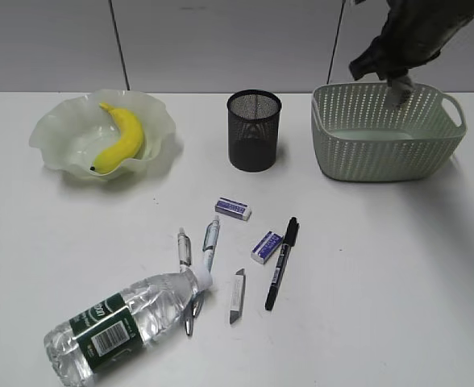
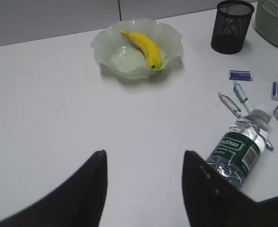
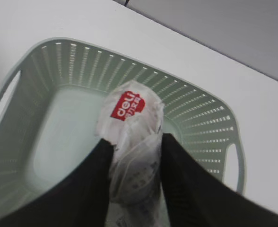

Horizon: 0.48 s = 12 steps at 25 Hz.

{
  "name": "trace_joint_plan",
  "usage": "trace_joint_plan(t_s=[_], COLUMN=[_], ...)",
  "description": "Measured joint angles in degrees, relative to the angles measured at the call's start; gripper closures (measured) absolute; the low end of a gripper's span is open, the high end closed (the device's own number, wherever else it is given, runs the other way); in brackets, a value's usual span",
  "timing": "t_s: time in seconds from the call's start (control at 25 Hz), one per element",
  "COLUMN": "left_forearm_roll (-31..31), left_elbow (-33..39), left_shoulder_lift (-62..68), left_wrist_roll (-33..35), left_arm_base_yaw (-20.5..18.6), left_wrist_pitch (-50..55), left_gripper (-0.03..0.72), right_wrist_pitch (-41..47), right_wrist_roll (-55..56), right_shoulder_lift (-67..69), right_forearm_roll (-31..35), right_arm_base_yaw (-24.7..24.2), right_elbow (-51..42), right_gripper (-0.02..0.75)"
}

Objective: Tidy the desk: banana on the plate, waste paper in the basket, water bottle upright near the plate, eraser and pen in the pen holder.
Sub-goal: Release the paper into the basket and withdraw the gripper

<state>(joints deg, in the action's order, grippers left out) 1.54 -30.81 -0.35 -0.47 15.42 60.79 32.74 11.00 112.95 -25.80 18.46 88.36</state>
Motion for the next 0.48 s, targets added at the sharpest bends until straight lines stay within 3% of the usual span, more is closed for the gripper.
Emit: trace_joint_plan(t_s=[0.16,0.32,0.48], left_forearm_roll=[0.0,0.0,0.0], left_elbow=[0.0,0.0,0.0], left_shoulder_lift=[0.0,0.0,0.0], left_wrist_roll=[0.0,0.0,0.0], left_arm_base_yaw=[0.0,0.0,0.0], left_wrist_pitch=[0.0,0.0,0.0], left_gripper=[0.305,0.305,0.305], right_wrist_pitch=[-0.05,6.0,22.97], right_wrist_roll=[0.14,0.14,-0.6], right_shoulder_lift=[2.99,3.21,1.57], right_forearm_roll=[1.34,2.11,5.43], right_arm_base_yaw=[-0.17,-0.06,-0.06], right_elbow=[2.87,5.61,8.77], right_gripper=[0.247,0.196,0.211])
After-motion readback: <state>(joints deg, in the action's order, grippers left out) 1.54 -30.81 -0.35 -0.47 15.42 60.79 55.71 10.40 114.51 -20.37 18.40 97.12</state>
